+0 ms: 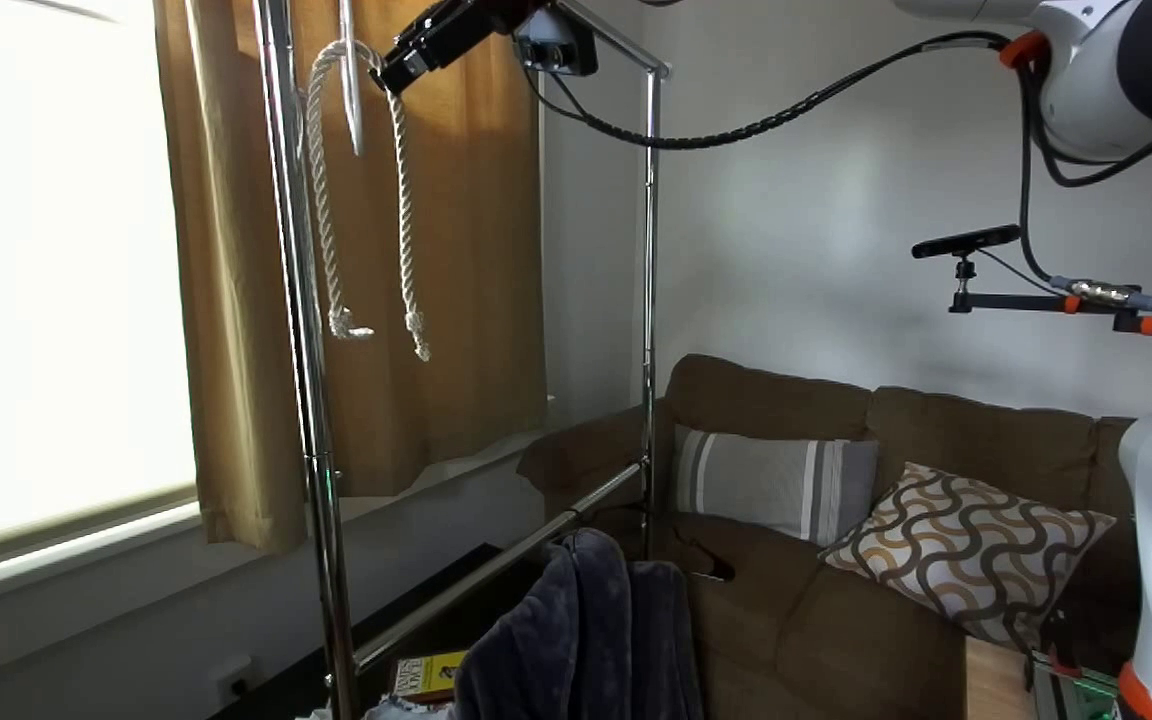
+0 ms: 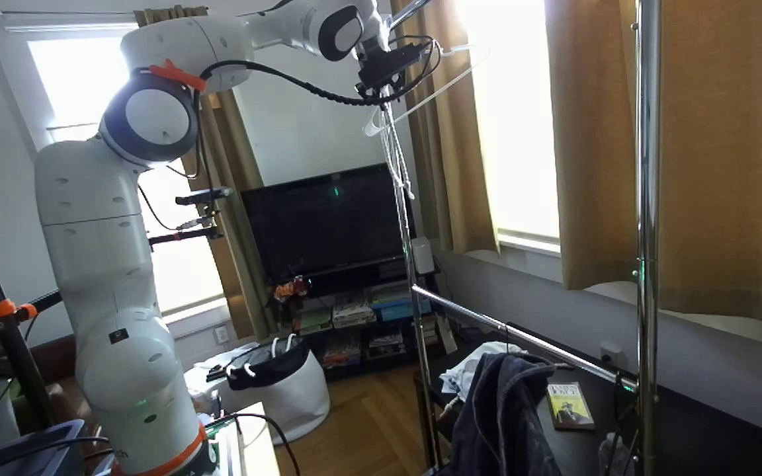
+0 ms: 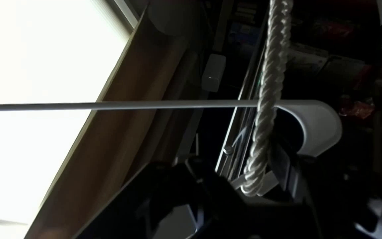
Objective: Remove the rope from the white coat hanger and hang it on the bottom railing
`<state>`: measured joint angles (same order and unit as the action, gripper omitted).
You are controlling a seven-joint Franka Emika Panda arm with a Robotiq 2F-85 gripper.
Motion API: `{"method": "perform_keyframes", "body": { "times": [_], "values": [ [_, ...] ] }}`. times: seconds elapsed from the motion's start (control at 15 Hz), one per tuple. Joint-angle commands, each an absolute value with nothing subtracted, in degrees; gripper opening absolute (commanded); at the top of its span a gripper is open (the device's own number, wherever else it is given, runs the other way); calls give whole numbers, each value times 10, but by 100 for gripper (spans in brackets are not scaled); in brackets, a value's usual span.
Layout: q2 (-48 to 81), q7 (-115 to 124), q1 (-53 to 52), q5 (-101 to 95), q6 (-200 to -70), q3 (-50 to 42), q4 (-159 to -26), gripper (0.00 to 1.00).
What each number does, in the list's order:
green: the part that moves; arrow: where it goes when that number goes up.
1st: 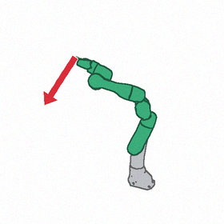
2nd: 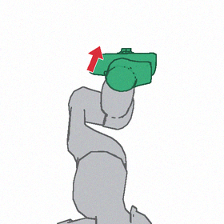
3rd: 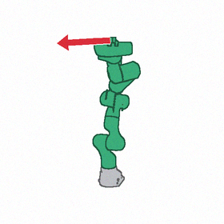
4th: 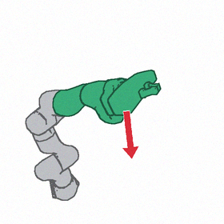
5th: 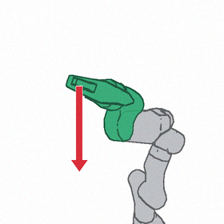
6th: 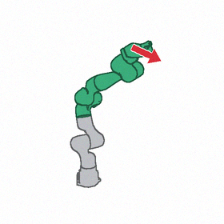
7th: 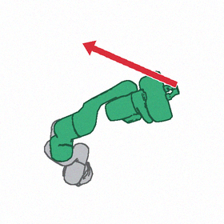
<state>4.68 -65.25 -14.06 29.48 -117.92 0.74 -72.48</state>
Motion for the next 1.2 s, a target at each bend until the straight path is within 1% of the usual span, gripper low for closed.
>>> {"method": "perform_keyframes", "body": {
  "times": [0.0, 0.07, 0.13, 0.2, 0.33, 0.4, 0.8, 1.13],
  "values": [
    [40, -661, -139, 317, -1164, 9, -732, 19],
    [41, -659, -140, 318, -1161, 10, -731, 11],
    [41, -657, -141, 318, -1159, 10, -730, 4],
    [43, -654, -141, 317, -1156, 11, -729, 0],
    [43, -655, -140, 317, -1152, 12, -728, 1],
    [41, -655, -140, 317, -1153, 12, -727, 3],
    [22, -664, -140, 320, -1177, 13, -715, 3],
    [5, -667, -139, 340, -1144, 13, -719, 3]
  ]
}}
